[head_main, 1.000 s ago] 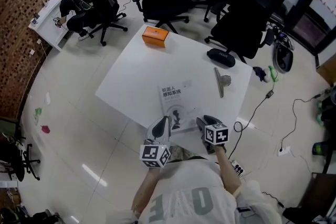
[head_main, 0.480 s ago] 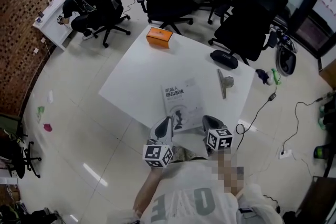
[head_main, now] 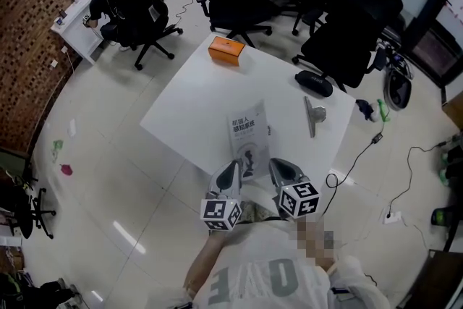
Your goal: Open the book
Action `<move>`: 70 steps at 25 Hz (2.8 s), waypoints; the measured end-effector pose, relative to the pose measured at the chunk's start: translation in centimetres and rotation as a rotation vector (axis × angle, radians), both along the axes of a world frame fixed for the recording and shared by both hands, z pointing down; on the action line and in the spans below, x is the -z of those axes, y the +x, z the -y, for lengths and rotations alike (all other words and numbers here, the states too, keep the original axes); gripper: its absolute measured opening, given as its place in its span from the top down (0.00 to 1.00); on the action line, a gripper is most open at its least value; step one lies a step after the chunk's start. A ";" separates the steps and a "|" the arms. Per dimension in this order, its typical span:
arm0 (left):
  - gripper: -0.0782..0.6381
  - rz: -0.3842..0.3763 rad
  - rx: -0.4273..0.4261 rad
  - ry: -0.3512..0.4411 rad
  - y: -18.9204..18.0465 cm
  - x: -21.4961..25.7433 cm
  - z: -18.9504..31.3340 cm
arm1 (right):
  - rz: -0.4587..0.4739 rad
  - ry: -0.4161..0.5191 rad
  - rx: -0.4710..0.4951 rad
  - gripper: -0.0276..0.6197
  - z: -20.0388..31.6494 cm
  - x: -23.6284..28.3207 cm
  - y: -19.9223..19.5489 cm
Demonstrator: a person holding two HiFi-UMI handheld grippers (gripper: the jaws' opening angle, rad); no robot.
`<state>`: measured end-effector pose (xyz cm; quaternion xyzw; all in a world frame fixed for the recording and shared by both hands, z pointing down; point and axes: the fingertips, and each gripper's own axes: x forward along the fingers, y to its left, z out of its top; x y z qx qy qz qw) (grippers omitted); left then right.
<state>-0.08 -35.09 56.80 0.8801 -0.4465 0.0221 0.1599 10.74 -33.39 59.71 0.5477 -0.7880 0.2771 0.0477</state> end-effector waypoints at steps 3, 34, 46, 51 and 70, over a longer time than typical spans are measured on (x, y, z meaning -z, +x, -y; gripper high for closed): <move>0.88 0.013 -0.018 0.006 0.4 -0.5 -0.6 | 0.018 0.022 0.033 0.95 0.2 1.2 -1.2; 0.81 0.216 -0.030 0.167 0.5 -1.3 -3.2 | 0.090 0.086 0.283 0.94 1.1 5.6 -10.5; 0.89 0.149 0.098 0.115 -3.0 -1.8 -2.9 | 0.073 -0.043 0.139 0.95 2.7 -0.3 -7.3; 0.88 0.123 0.159 0.086 -4.7 -1.9 -3.3 | 0.039 -0.204 0.229 0.95 3.5 -7.0 -10.0; 0.81 0.086 0.504 0.043 -15.6 -2.8 -4.2 | -0.147 -0.289 0.344 0.95 3.2 -11.1 -15.6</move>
